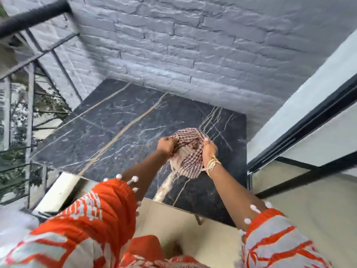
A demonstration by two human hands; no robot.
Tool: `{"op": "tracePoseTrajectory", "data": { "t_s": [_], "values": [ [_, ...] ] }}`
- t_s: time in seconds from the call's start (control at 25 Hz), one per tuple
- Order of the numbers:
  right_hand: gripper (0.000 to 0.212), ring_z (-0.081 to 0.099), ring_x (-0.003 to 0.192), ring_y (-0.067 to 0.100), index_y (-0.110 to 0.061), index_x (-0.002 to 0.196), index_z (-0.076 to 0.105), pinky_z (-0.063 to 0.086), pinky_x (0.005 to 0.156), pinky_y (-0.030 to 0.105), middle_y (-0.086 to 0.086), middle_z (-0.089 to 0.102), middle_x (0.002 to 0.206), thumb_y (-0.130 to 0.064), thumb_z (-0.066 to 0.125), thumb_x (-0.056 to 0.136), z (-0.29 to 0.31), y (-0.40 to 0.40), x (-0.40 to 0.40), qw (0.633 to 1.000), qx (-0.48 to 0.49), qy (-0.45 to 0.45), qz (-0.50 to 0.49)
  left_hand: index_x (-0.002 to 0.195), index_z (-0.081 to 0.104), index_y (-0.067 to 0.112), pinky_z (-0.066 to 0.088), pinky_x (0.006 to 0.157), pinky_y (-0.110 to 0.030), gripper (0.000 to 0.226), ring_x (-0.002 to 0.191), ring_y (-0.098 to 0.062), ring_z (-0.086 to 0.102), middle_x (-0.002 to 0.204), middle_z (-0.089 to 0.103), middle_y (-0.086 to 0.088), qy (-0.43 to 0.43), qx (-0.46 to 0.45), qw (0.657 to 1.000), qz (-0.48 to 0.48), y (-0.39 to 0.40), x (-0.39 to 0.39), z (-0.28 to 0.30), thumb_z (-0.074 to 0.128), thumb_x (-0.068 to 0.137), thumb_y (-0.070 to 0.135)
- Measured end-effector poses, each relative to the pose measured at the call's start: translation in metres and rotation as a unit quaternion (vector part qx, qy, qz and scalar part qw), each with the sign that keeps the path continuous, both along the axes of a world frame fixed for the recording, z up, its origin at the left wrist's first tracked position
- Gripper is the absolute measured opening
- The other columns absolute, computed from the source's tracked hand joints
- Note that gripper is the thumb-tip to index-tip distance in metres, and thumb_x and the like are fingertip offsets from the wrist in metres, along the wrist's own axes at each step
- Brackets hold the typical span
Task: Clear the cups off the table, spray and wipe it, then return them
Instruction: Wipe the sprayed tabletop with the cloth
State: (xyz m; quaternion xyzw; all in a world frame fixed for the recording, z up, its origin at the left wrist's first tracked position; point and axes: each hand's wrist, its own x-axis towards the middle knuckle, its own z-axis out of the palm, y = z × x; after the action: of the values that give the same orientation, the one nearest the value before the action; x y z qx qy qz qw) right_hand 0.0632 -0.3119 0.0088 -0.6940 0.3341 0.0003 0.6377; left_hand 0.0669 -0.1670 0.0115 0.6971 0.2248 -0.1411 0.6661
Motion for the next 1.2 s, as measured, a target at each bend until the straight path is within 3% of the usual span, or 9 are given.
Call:
{"op": "tracePoseTrajectory", "data": {
  "t_s": [0.2, 0.28, 0.4, 0.6, 0.72, 0.84, 0.96, 1.04, 1.2],
  "values": [
    [0.028, 0.048, 0.075, 0.022, -0.002, 0.085, 0.062, 0.038, 0.065, 0.032, 0.010, 0.056, 0.079, -0.023, 0.047, 0.097, 0.000, -0.037, 0.022, 0.998, -0.039, -0.002, -0.052, 0.083, 0.059, 0.006, 0.042, 0.055, -0.023, 0.016, 0.068, -0.015, 0.052, 0.073, 0.058, -0.002, -0.046, 0.094, 0.992, -0.066, -0.022, 0.056, 0.005, 0.057, 0.094, 0.018],
    [0.033, 0.040, 0.057, 0.018, -0.006, 0.065, 0.053, 0.032, 0.051, 0.029, 0.004, 0.048, 0.061, -0.019, 0.051, 0.095, -0.001, -0.047, 0.043, 0.997, 0.006, 0.013, -0.079, 0.102, 0.064, 0.000, 0.046, 0.072, -0.025, 0.023, 0.082, -0.020, 0.058, 0.088, 0.063, -0.008, -0.045, 0.105, 0.990, -0.083, -0.027, 0.083, 0.001, 0.059, 0.093, 0.020],
    [0.025, 0.046, 0.062, 0.019, -0.008, 0.066, 0.056, 0.037, 0.056, 0.028, 0.006, 0.054, 0.066, -0.020, 0.061, 0.088, 0.000, -0.059, 0.078, 0.987, 0.088, 0.019, -0.132, 0.108, 0.067, 0.003, 0.050, 0.091, -0.035, 0.029, 0.100, -0.027, 0.064, 0.105, 0.069, -0.013, -0.021, 0.143, 0.983, -0.116, -0.033, 0.124, -0.009, 0.063, 0.090, 0.026],
    [0.031, 0.046, 0.056, 0.015, -0.011, 0.064, 0.054, 0.038, 0.058, 0.028, 0.000, 0.051, 0.062, -0.024, 0.055, 0.092, 0.009, -0.061, 0.146, 0.987, 0.003, -0.030, -0.158, 0.103, 0.067, 0.001, 0.057, 0.063, -0.034, 0.028, 0.062, -0.020, 0.060, 0.094, 0.068, -0.016, 0.092, 0.076, 0.975, -0.187, -0.046, 0.172, -0.027, 0.060, 0.093, 0.027],
    [0.019, 0.057, 0.083, 0.024, -0.010, 0.097, 0.055, 0.043, 0.074, 0.032, 0.005, 0.060, 0.091, -0.028, 0.056, 0.089, 0.006, -0.063, 0.186, 0.994, -0.069, -0.009, -0.085, 0.115, 0.060, 0.005, 0.059, 0.059, -0.034, 0.032, 0.073, -0.024, 0.066, 0.103, 0.065, -0.016, 0.116, 0.145, 0.921, -0.342, -0.063, 0.193, -0.033, 0.053, 0.097, 0.031],
    [0.067, 0.035, 0.133, 0.038, -0.020, 0.144, 0.030, 0.035, 0.108, 0.049, 0.019, 0.030, 0.148, -0.043, 0.055, 0.087, -0.025, -0.068, 0.206, 0.928, -0.324, 0.168, 0.080, 0.127, 0.050, 0.009, 0.051, 0.091, -0.044, 0.043, 0.111, -0.034, 0.059, 0.127, 0.058, -0.016, -0.015, 0.359, 0.843, -0.399, -0.073, 0.215, -0.053, 0.055, 0.092, 0.033],
    [0.070, 0.016, 0.143, 0.041, -0.029, 0.151, 0.015, 0.023, 0.114, 0.054, 0.020, 0.008, 0.158, -0.054, 0.041, 0.091, -0.055, -0.060, 0.205, 0.892, -0.400, 0.171, 0.122, 0.135, 0.043, 0.016, 0.043, 0.101, -0.045, 0.047, 0.122, -0.033, 0.050, 0.134, 0.048, -0.012, -0.110, 0.432, 0.820, -0.359, -0.070, 0.233, -0.070, 0.049, 0.093, 0.036],
    [0.073, 0.011, 0.144, 0.042, -0.033, 0.151, 0.013, 0.019, 0.114, 0.056, 0.019, 0.001, 0.159, -0.063, 0.037, 0.089, -0.083, -0.053, 0.202, 0.866, -0.431, 0.176, 0.180, 0.142, 0.035, 0.019, 0.031, 0.112, -0.044, 0.050, 0.135, -0.028, 0.038, 0.147, 0.038, -0.009, -0.180, 0.497, 0.774, -0.348, -0.061, 0.247, -0.085, 0.043, 0.096, 0.037],
    [0.071, 0.014, 0.143, 0.043, -0.031, 0.151, 0.019, 0.019, 0.114, 0.056, 0.022, 0.003, 0.159, -0.059, 0.039, 0.089, -0.112, -0.059, 0.206, 0.817, -0.512, 0.148, 0.220, 0.153, 0.013, 0.020, 0.008, 0.121, -0.045, 0.062, 0.150, -0.021, 0.004, 0.162, 0.004, -0.002, -0.182, 0.553, 0.738, -0.340, -0.037, 0.268, -0.116, 0.032, 0.099, 0.045]
  ]
}}
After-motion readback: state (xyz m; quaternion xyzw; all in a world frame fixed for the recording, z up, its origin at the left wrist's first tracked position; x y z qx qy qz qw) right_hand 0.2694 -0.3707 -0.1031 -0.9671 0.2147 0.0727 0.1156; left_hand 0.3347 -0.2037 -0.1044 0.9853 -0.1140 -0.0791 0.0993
